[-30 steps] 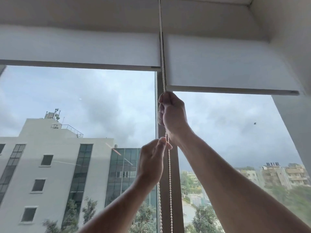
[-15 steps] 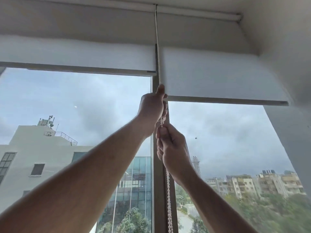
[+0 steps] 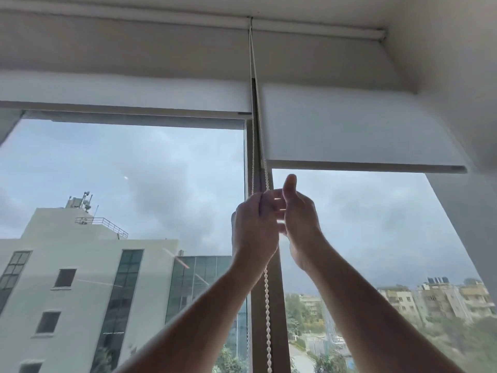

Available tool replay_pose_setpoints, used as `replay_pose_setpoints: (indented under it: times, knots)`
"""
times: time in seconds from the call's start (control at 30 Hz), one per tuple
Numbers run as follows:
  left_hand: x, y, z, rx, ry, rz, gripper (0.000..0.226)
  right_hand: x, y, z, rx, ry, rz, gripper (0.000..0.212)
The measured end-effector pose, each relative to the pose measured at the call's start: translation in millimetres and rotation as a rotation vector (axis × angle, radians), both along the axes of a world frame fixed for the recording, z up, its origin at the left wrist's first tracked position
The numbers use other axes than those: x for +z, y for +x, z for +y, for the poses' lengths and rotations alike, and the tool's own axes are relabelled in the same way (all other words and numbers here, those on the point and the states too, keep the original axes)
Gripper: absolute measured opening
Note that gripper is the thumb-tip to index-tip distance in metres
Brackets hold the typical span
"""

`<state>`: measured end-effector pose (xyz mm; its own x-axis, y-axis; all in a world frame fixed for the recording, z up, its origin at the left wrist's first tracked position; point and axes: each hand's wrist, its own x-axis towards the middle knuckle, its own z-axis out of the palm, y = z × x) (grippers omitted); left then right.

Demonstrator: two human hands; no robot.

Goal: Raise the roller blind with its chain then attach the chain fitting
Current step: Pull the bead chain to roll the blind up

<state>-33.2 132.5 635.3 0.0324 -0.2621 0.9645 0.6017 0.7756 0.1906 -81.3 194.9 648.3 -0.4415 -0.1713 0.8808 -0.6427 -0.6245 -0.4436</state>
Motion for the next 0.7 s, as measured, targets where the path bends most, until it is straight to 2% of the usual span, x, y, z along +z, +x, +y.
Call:
replay_pose_setpoints:
  times: [0.1,0.2,0.3,0.37,0.47,0.63,0.7]
  knots:
    - [-15.9,-6.8,-7.5,0.096,-0.025,0.043,0.042,24.5,12.6,1.5,0.130,0.024,-0.070,0.045]
    - [-32.4,-13.1,-9.3,0.096,-0.037,0.036,0.042,44.2,24.8,-2.5,0.183,0.119,-0.091,0.035]
    - [-40.5,-13.6,-11.3,0.092,-0.054,0.050,0.041,55.3,29.7,-6.9,0.238,0.099,-0.116,0.025]
    - [-39.2,-9.0,-13.1,0.107,-0.088,0.068,0.041,58.2,28.8,-9.6,0.218,0.033,-0.098,0.033]
    - [-37.8,-3.4,-17.0,0.096,-0.151,0.022,0.041,56.3,27.6,-14.8,0.053,-0.054,0.023,0.038]
    - [-44.0,2.8,-34.8,-0.168,-0.187,-0.160,0.041,37.4,27.4,-18.5,-0.045,-0.123,0.175,0.040]
    - [-41.3,5.4,-40.8,-0.224,-0.152,-0.174,0.049,27.8,25.5,-19.5,-0.046,-0.147,0.197,0.042]
